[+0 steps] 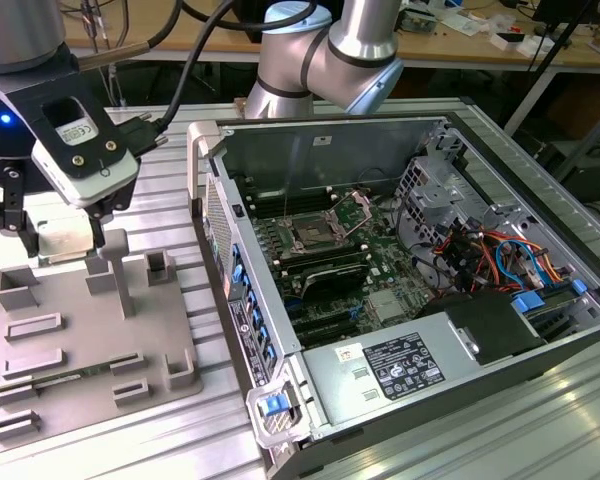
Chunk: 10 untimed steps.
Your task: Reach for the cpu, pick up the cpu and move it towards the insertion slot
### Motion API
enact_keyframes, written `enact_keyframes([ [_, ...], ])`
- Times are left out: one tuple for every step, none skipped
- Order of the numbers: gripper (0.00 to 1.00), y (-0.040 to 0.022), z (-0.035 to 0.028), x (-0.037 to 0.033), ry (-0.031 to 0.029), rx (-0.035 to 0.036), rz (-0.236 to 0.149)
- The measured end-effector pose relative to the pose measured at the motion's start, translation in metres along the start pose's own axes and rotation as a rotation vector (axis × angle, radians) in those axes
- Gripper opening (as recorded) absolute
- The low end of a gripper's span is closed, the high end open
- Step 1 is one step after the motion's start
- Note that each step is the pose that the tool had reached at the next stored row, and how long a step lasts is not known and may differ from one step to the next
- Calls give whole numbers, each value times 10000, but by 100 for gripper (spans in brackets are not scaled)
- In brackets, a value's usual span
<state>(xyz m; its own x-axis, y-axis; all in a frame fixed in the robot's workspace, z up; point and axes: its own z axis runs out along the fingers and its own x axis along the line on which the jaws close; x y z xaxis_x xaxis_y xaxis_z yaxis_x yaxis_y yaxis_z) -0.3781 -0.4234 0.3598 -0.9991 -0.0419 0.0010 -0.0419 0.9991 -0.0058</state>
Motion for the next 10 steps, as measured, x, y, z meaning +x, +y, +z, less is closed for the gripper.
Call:
enact_keyframes([
  [55, 0, 0, -9, 1, 1, 1],
  [55, -1, 0, -20, 1, 1, 2],
  [55, -1, 0, -29, 2, 0, 1],
  [55, -1, 0, -38, 2, 0, 2],
  [55, -2, 0, -50, 1, 0, 2],
  [55, -2, 0, -64, 1, 0, 4],
  [55, -2, 1, -67, 1, 0, 6],
  [55, -2, 1, -67, 1, 0, 7],
  [55, -2, -1, -67, 2, 0, 7],
  [55, -2, -17, -68, 3, 1, 7],
])
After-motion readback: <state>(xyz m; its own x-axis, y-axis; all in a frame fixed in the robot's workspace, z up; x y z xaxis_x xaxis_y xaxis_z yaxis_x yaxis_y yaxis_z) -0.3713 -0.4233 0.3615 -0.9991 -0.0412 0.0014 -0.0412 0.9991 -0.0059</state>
